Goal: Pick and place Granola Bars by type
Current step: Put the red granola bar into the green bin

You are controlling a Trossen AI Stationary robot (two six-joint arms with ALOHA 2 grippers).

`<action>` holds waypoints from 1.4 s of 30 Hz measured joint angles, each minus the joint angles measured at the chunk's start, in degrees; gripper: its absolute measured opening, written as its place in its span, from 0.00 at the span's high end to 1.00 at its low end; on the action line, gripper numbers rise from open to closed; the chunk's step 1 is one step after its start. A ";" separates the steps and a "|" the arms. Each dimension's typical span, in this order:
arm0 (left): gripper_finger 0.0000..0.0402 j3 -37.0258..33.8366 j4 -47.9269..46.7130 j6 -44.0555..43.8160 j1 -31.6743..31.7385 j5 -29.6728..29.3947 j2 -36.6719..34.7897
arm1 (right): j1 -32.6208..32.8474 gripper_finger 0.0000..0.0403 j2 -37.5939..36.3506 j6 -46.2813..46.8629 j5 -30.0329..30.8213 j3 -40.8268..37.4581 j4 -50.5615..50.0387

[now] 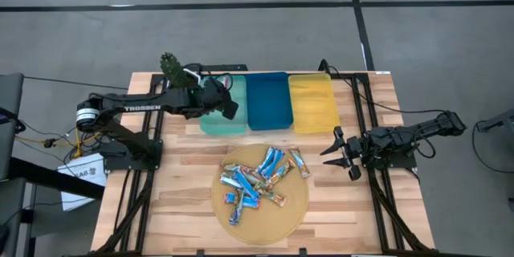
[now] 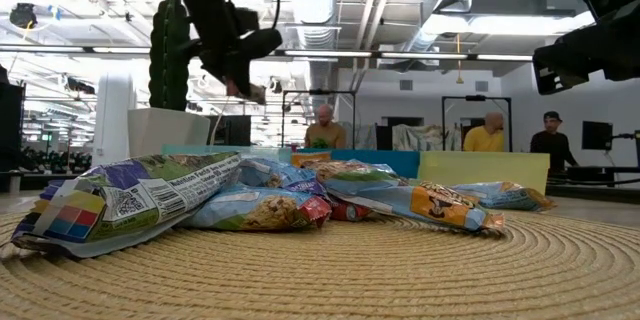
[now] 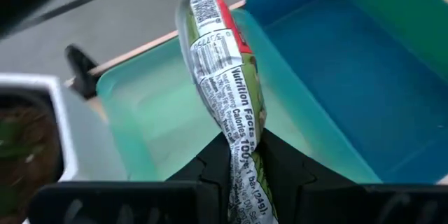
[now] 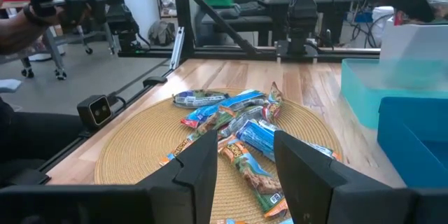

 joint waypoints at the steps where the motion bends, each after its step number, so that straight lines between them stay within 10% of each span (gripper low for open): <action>1: 0.87 0.00 -0.95 -0.96 0.05 -0.50 -0.14 | 0.01 0.67 0.01 0.00 -0.02 -0.02 0.00; 42: 0.87 -18.88 9.14 -15.08 1.23 4.17 -0.07 | 0.02 0.67 0.00 0.00 -0.02 -0.02 0.01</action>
